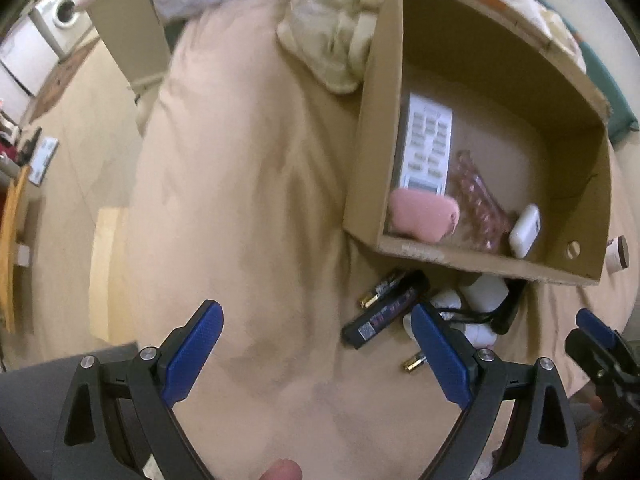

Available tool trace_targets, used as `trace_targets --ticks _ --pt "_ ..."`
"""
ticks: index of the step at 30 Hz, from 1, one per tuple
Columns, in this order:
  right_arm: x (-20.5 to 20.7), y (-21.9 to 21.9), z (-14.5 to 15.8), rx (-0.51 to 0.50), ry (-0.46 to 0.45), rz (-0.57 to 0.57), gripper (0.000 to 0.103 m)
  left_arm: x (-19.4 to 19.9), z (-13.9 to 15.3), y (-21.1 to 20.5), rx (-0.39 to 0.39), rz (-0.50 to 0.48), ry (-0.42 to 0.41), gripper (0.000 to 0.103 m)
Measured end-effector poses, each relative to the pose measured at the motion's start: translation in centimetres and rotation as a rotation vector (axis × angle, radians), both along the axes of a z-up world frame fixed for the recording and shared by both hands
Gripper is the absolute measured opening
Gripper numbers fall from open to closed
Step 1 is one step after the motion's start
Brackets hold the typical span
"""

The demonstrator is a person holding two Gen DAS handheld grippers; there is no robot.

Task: Organize rigid objects
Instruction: 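Withdraw both tools from the box back toward the remaining items, then grasp the black battery pack with the left tool while the right tool grasps the pink lip gloss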

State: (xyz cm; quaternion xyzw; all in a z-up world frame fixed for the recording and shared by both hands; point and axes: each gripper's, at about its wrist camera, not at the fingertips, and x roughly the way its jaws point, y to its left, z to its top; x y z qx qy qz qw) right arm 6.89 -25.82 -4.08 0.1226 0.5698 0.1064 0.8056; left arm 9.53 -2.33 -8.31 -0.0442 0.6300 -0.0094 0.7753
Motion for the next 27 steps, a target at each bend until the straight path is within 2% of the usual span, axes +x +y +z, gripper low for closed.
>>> trace_targets --ticks 3,5,7,9,12,15,19,21,23,27 --pt "0.2 -0.2 -0.4 0.013 0.015 -0.013 0.1 0.3 -1.5 -1.0 0.036 -0.037 0.037 0.087" --pt "0.3 -0.1 -0.4 0.012 0.018 -0.012 0.1 0.5 -2.4 -1.6 0.042 -0.057 0.062 0.076" --pt "0.4 -0.1 -0.4 0.014 0.019 -0.01 0.1 0.4 -3.3 -2.2 0.014 -0.085 0.09 0.058" --pt "0.4 0.0 -0.4 0.015 0.024 -0.006 0.1 0.5 -4.1 -3.0 -0.005 -0.125 0.111 0.052" --pt "0.5 0.0 -0.5 0.012 0.026 -0.001 0.1 0.5 -5.0 -4.4 0.045 -0.193 0.114 0.049" --pt "0.4 -0.2 -0.5 0.015 0.031 -0.001 0.1 0.4 -5.8 -5.2 0.04 -0.229 0.133 0.046" --pt "0.4 -0.4 -0.6 0.017 0.038 -0.002 0.1 -0.2 -6.1 -6.5 0.08 -0.293 0.13 0.025" --pt "0.3 -0.5 -0.9 0.026 0.053 -0.002 0.1 -0.6 -6.0 -6.9 0.054 -0.319 0.143 0.017" --pt "0.3 -0.6 -1.2 0.038 0.071 0.0 0.1 -1.4 -5.9 -7.2 0.057 -0.315 0.152 0.017" --pt "0.2 -0.2 -2.1 0.065 0.115 0.02 0.1 -3.2 -5.8 -6.4 0.007 -0.309 0.212 0.017"
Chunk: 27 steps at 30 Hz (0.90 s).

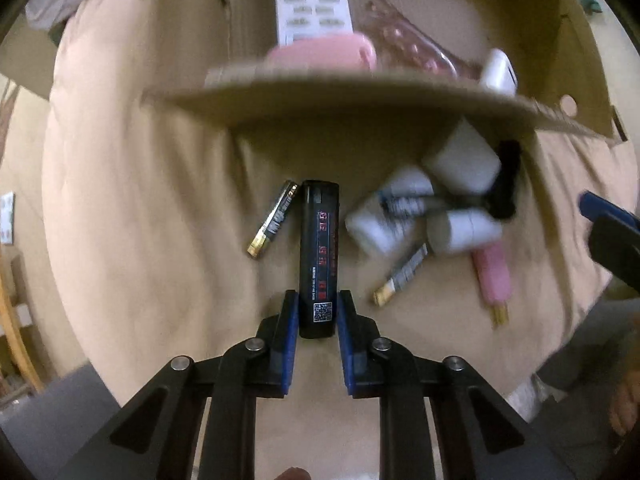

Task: Organize rigid objects
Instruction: 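Grasp the black battery pack with the left tool while the right tool grasps the pink lip gloss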

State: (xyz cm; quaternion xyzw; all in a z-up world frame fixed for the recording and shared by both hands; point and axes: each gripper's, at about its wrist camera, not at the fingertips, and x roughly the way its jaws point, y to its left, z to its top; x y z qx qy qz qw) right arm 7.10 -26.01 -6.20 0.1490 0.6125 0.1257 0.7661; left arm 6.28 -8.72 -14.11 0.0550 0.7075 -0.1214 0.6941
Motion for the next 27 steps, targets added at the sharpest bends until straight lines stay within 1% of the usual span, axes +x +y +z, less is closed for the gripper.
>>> trace_targets --ticks 3,5,6,7,8,9,10,12,14,20,21,22,24,25,27 --pt "-0.1 0.6 -0.7 -0.037 0.025 0.029 0.1 -1.4 -0.1 0.4 -0.012 -0.007 0.043 0.018" --pt "-0.3 1.0 -1.4 -0.056 0.054 0.053 0.1 -2.0 -0.4 0.7 -0.013 0.004 0.046 0.018" --pt "-0.4 1.4 -1.9 -0.071 0.069 0.072 0.1 -2.1 -0.5 0.8 -0.011 0.008 0.043 0.02" --pt "-0.5 1.7 -2.2 -0.083 0.08 0.089 0.1 -2.1 -0.4 0.7 -0.01 0.008 0.039 0.026" --pt "-0.7 2.1 -2.6 -0.093 0.09 0.11 0.093 -1.9 -0.2 0.4 -0.022 0.011 0.027 0.028" --pt "-0.8 2.5 -3.0 -0.097 0.101 0.136 0.079 -1.6 0.3 0.5 -0.031 0.013 0.012 0.032" --pt "-0.9 2.9 -3.3 -0.1 0.112 0.156 0.074 -1.3 0.6 0.4 -0.034 0.017 -0.01 0.036" --pt "-1.1 3.6 -4.0 -0.12 0.13 0.185 0.062 -0.8 0.7 0.1 -0.044 0.032 -0.02 0.039" --pt "-1.1 4.1 -4.7 -0.147 0.146 0.206 0.056 -0.1 0.5 0.0 -0.043 0.033 -0.014 0.039" --pt "-1.0 5.2 -6.1 -0.197 0.167 0.236 0.056 0.7 -0.8 -1.2 0.012 -0.004 -0.011 0.036" --pt "-1.0 5.5 -6.4 -0.207 0.169 0.242 0.056 0.4 -0.8 -1.5 0.014 -0.007 -0.014 0.032" --pt "-1.0 5.8 -6.5 -0.216 0.167 0.248 0.056 -0.6 -1.0 -2.6 0.019 -0.01 -0.017 0.02" --pt "-1.1 6.2 -6.5 -0.234 0.157 0.263 0.055 -0.9 -1.1 -3.0 0.031 -0.016 -0.019 0.018" --pt "-1.2 6.4 -6.5 -0.242 0.152 0.27 0.053 -1.0 -1.1 -3.0 0.027 -0.016 -0.02 0.018" --pt "-1.3 6.7 -6.4 -0.265 0.136 0.281 0.034 -1.2 -0.9 -2.9 0.014 -0.004 -0.017 0.018"
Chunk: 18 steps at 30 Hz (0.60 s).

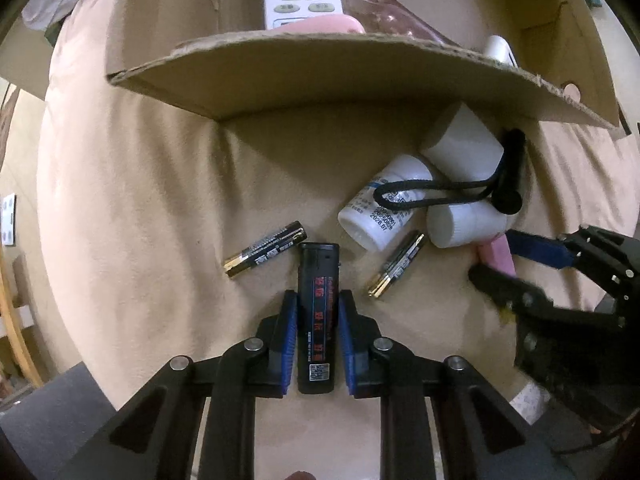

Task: Organize rigid objects
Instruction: 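Grasp the black battery pack with the left tool while the right tool grasps the pink lip gloss, then carry the battery pack and lip gloss over the cardboard box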

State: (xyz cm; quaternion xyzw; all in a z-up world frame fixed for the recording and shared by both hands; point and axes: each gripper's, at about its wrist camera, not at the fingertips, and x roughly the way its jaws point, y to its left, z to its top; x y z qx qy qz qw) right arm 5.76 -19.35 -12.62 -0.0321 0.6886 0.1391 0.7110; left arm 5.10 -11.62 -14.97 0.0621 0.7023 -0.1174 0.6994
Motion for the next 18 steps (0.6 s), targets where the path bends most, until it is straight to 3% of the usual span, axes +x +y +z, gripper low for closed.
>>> trace_targets --ticks 2,13,18 --pt "-0.1 -0.3 0.2 0.006 -0.006 0.007 0.027 0.5 0.1 2.1 -0.007 0.023 0.001 0.018" --pt "-0.2 -3.0 0.9 -0.029 -0.046 -0.04 0.027 0.8 0.8 6.9 0.037 0.124 -0.032 0.018" --pt "-0.6 -5.0 3.2 0.026 -0.093 -0.096 0.027 0.3 3.0 8.0 -0.011 0.131 -0.068 0.018"
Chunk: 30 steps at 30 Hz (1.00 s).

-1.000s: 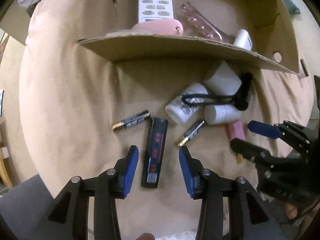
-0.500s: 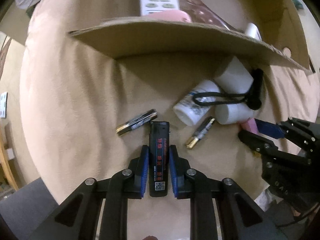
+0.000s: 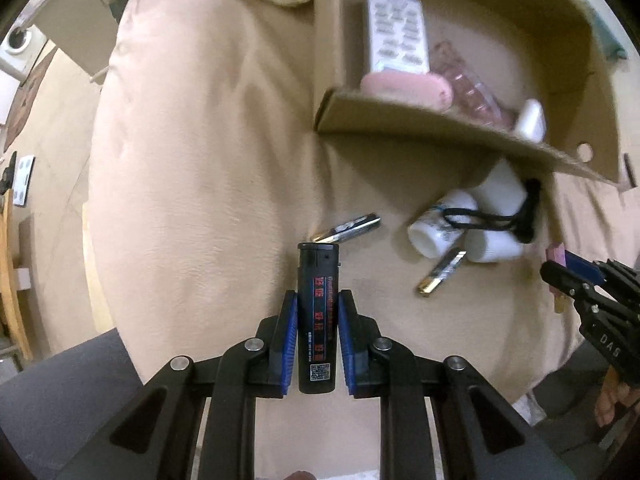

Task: Organize rigid objects
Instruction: 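Carry the battery pack and lip gloss over the cardboard box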

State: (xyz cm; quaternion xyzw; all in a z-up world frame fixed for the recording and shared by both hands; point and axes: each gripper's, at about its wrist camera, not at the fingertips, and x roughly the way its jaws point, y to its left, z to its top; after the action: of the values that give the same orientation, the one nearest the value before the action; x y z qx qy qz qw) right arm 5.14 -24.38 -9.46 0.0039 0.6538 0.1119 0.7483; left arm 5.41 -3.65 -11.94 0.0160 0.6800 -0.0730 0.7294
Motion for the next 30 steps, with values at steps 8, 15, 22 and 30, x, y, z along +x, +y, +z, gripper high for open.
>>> trace_targets --ticks 8,15,22,30 --pt "-0.8 -1.0 4.4 0.12 -0.08 -0.021 0.027 -1.5 4.4 -0.2 -0.026 -0.005 -0.09 0.018" --pt "0.9 -0.8 8.0 0.169 -0.159 -0.016 0.027 1.0 8.3 -1.5 -0.054 0.003 -0.165 0.018" --pt "3.4 0.2 9.9 0.182 -0.224 -0.012 0.027 3.0 11.4 -3.0 -0.05 -0.019 -0.226 0.018" --pt "6.7 -0.6 10.4 0.163 -0.246 -0.016 0.027 6.2 11.0 -5.2 -0.042 -0.049 -0.253 0.018"
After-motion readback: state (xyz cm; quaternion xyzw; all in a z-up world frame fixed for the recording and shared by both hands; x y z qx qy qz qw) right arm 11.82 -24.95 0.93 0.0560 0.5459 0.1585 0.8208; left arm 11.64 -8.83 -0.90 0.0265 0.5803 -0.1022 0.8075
